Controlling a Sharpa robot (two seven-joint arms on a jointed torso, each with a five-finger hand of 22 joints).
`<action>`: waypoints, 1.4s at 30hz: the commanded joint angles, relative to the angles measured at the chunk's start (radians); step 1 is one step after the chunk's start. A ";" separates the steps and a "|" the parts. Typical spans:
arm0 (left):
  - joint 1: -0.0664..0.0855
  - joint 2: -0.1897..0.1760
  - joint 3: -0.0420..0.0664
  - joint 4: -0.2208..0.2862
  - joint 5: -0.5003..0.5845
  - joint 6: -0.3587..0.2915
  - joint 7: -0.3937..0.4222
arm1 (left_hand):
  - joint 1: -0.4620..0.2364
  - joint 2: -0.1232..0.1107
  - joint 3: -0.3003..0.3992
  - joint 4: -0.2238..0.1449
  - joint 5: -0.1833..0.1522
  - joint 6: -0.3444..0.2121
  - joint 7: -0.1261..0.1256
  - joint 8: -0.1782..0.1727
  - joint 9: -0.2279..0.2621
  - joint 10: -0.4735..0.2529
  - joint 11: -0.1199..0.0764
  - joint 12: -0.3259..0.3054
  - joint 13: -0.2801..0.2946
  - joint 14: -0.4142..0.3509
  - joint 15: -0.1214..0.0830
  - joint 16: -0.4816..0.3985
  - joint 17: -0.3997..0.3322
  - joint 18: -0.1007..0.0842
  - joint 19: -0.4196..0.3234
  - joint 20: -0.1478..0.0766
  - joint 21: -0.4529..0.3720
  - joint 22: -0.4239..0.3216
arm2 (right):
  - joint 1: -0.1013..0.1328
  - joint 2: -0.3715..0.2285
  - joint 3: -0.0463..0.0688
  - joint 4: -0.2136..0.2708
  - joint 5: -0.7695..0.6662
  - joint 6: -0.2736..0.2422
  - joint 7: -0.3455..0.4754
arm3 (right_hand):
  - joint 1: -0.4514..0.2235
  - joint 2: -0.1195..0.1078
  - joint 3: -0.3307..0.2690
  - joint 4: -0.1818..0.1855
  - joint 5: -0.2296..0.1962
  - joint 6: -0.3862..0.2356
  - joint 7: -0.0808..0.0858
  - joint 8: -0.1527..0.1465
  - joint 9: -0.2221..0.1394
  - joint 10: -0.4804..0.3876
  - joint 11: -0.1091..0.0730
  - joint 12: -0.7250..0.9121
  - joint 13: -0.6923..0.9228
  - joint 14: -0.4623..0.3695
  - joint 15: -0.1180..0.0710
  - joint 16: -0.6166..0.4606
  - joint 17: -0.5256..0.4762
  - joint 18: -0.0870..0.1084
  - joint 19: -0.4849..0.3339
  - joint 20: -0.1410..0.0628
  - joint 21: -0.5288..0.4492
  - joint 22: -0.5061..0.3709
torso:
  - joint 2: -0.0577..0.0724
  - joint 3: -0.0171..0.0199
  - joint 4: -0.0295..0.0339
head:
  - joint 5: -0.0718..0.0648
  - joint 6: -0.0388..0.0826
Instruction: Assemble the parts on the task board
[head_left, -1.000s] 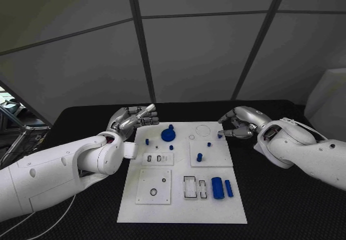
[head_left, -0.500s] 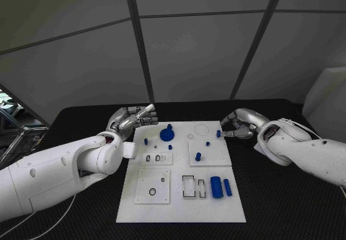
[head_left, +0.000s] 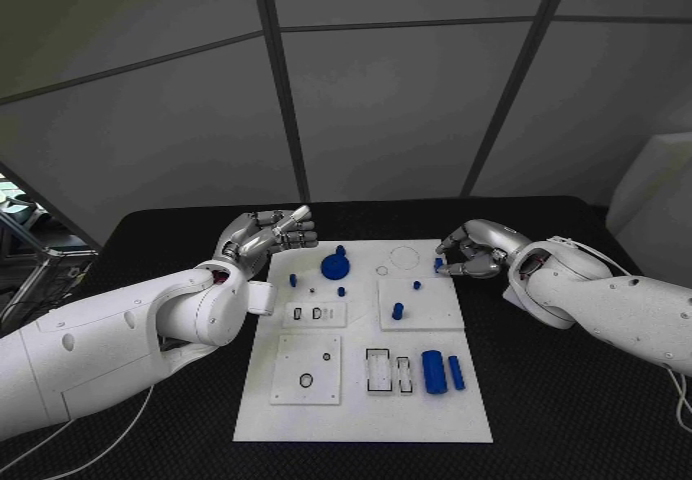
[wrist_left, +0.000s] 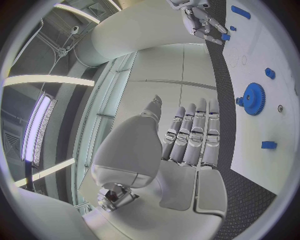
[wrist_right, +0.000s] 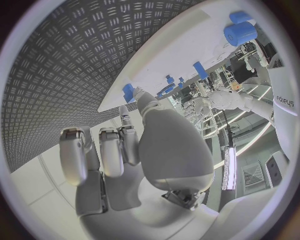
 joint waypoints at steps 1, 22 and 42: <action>0.001 0.001 0.001 0.000 -0.005 0.012 0.004 | 0.000 0.005 0.001 -0.007 0.001 -0.004 0.002 -0.007 -0.001 -0.009 0.000 -0.006 -0.001 -0.007 0.001 -0.004 0.001 -0.005 -0.005 0.001 -0.004 -0.001 | 0.001 0.005 0.001 -0.006 0.003 0.021 0.012 | 0.007 0.007 0.003 -0.006 -0.002 0.003 0.001 0.003 0.002 0.031 -0.001 -0.001 0.162 0.092 -0.001 -0.002 0.211 0.003 0.068 -0.003 -0.003 0.223 | -0.001 0.0006 -0.0005 | 0.003 -0.002; 0.001 0.002 0.001 -0.002 -0.005 0.011 0.002 | 0.000 0.006 0.001 -0.008 0.002 -0.005 0.002 -0.007 -0.001 -0.009 0.000 -0.006 -0.001 -0.007 0.001 -0.005 0.001 -0.005 -0.005 0.002 -0.004 -0.001 | 0.001 0.016 0.001 -0.020 0.004 0.052 0.004 | 0.010 0.030 0.008 -0.010 -0.002 0.076 -0.005 0.032 0.013 0.039 -0.006 0.009 0.171 0.093 -0.006 0.000 0.216 0.002 0.073 -0.007 0.000 0.228 | -0.002 -0.0005 -0.0011 | 0.001 -0.005; 0.001 0.001 0.001 -0.003 -0.005 0.012 0.000 | 0.000 0.006 0.002 -0.009 0.002 -0.006 0.002 -0.007 -0.001 -0.010 0.000 -0.006 -0.001 -0.007 0.001 -0.006 0.001 -0.005 -0.006 0.002 -0.005 -0.002 | 0.001 0.030 0.001 -0.031 0.001 0.033 -0.020 | -0.015 0.016 -0.012 0.000 -0.010 0.049 0.002 0.013 0.004 0.030 -0.002 -0.004 0.160 0.093 0.002 -0.001 0.214 0.002 0.073 -0.003 -0.001 0.228 | -0.002 -0.0001 -0.0011 | 0.003 -0.009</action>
